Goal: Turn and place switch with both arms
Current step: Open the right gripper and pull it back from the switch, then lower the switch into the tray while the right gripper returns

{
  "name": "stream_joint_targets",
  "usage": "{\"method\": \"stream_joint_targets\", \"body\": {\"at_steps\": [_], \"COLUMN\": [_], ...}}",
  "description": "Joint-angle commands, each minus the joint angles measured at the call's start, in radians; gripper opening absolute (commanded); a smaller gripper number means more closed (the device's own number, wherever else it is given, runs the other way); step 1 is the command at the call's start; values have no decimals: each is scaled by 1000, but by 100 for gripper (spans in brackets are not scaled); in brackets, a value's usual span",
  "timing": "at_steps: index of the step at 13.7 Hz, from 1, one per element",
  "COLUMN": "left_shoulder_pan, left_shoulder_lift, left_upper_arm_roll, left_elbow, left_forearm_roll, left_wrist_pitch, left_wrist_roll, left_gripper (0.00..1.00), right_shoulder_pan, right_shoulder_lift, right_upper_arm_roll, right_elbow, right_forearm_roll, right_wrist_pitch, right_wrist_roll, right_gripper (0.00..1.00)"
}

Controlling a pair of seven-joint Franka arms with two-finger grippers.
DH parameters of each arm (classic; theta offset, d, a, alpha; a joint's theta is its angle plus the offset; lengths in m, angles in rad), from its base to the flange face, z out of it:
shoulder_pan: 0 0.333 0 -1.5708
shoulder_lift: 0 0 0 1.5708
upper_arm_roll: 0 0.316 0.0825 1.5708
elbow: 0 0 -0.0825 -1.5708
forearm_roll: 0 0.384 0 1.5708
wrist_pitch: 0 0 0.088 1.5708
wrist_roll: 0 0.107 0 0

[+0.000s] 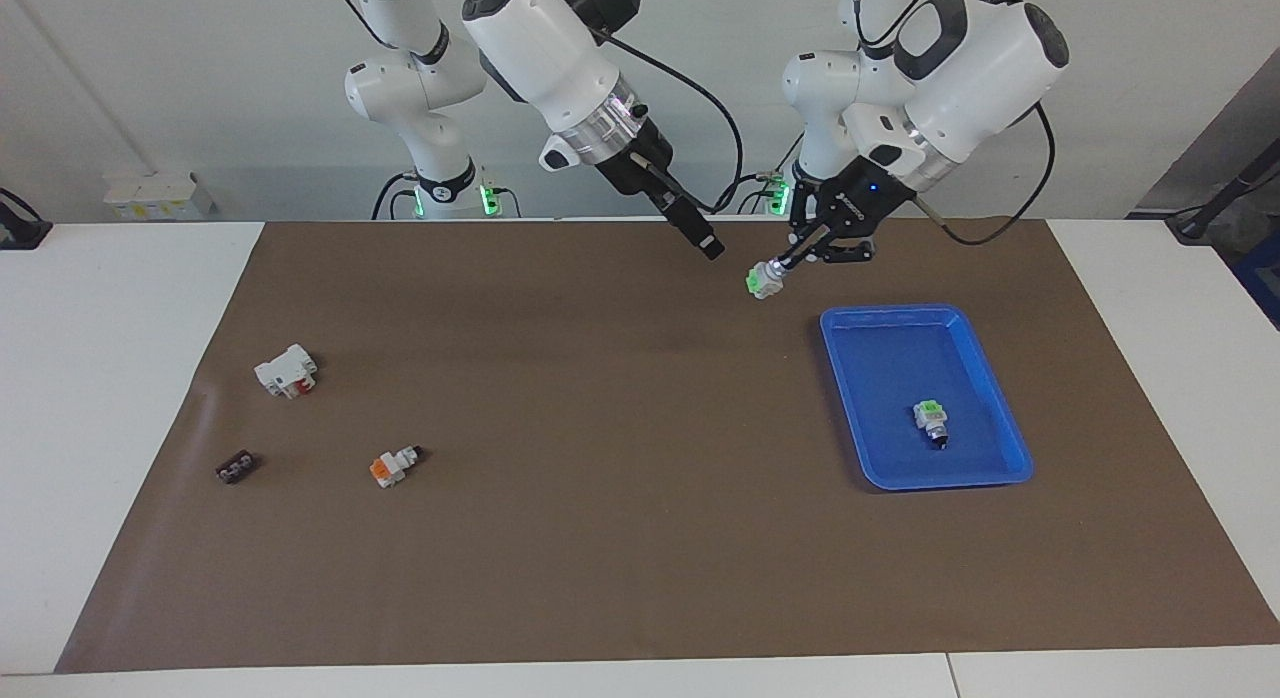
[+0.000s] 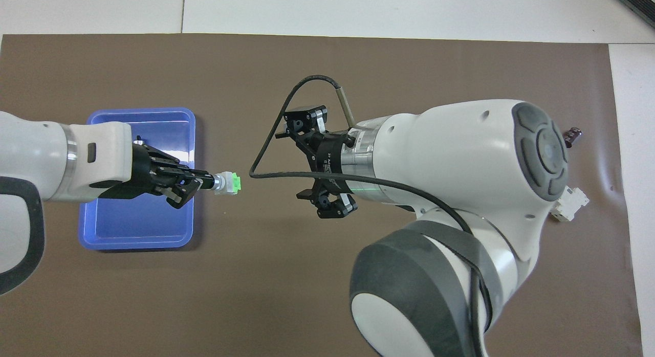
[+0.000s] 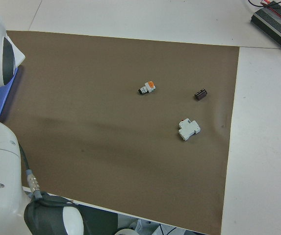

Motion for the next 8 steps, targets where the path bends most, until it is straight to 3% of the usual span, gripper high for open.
{"method": "stream_joint_targets", "body": {"at_steps": [1,5,8], "left_shoulder_pan": [80,182,203], "left_shoulder_lift": [-34,-7,33], "left_upper_arm_roll": [-6,-6,-6], "left_elbow": [-44,-92,-141], "left_forearm_roll": [123,333,401], "left_wrist_pitch": [1,65,144], "left_wrist_roll": [-44,-44,-46], "left_gripper": [0,0,0], "right_shoulder_pan": [-47,-134,-246], "right_shoulder_lift": [-43,-65,-67], "right_upper_arm_roll": [0,0,0], "right_elbow": [-36,-36,-38], "right_forearm_roll": [-150,-359,-383], "right_wrist_pitch": [-66,-160,-169], "right_wrist_roll": [-214,-475,-776], "right_gripper": [100,100,100]}}
